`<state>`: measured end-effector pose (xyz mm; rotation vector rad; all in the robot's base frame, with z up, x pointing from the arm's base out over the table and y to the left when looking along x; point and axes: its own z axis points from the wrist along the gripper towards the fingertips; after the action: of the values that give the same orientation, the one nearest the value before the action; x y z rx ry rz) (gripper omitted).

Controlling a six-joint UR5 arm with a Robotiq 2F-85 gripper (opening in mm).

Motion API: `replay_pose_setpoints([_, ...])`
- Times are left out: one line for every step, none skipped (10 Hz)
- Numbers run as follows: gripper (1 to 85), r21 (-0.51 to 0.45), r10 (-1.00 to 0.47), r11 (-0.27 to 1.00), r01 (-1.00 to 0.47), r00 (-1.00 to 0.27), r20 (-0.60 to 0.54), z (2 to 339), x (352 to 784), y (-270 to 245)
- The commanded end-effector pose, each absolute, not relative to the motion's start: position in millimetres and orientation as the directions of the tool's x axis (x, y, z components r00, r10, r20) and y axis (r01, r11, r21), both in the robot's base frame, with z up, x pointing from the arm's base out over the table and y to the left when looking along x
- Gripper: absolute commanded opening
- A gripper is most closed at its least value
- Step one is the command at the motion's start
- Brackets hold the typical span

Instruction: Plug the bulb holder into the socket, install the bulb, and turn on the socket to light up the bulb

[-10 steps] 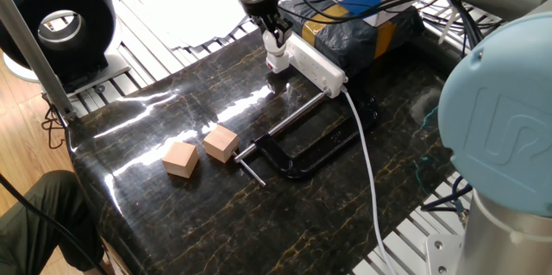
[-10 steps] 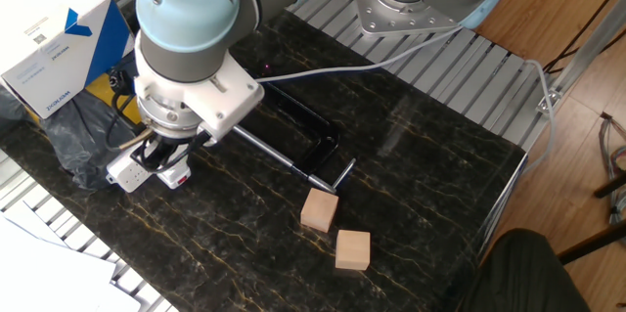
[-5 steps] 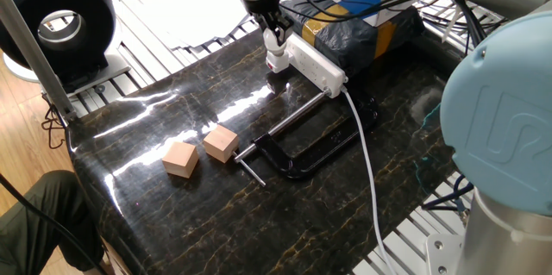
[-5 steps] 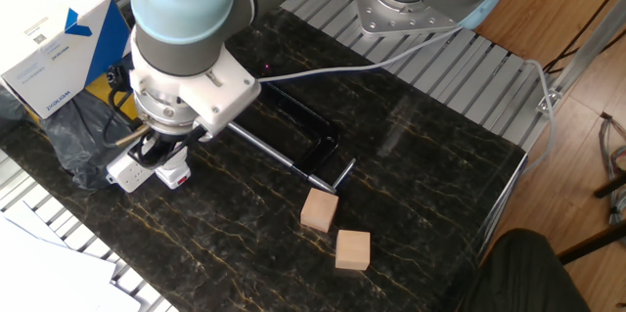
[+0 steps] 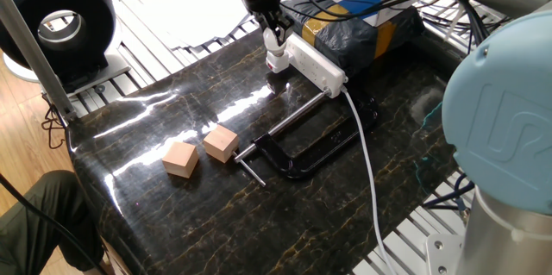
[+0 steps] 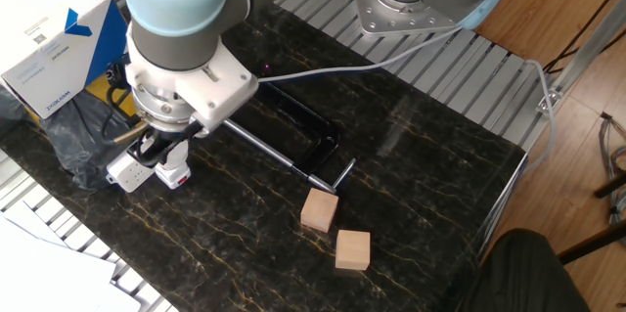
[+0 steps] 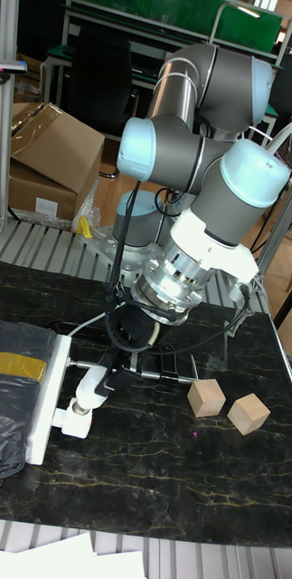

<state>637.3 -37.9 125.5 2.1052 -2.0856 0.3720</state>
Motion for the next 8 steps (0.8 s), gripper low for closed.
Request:
replay_pose_setpoints([15.7,-0.077,-0.966,-0.012,-0.997,-0.008,0.257,128.5,638.4,-36.1])
replay_pose_setpoints([14.0,-0.079,-0.969,-0.010,-0.997,-0.010,0.248,128.3,638.1,-35.4])
replay_pose_setpoints([12.7,-0.082,-0.970,-0.009,-0.997,-0.011,0.241,128.1,638.6,-34.7])
replay_pose_setpoints([9.7,-0.090,-0.972,-0.004,-0.996,-0.018,0.234,128.0,639.9,-34.1])
replay_pose_setpoints([4.7,-0.112,-0.973,-0.001,-0.994,-0.025,0.231,130.1,644.3,-34.7])
replay_pose_setpoints([1.0,-0.118,-0.973,0.004,-0.993,-0.031,0.231,131.3,644.1,-36.5])
replay_pose_setpoints([1.0,-0.116,-0.976,0.009,-0.993,-0.034,0.215,129.6,641.6,-36.3])
replay_pose_setpoints([1.0,-0.112,-0.979,0.012,-0.994,-0.034,0.199,127.3,639.2,-36.4])
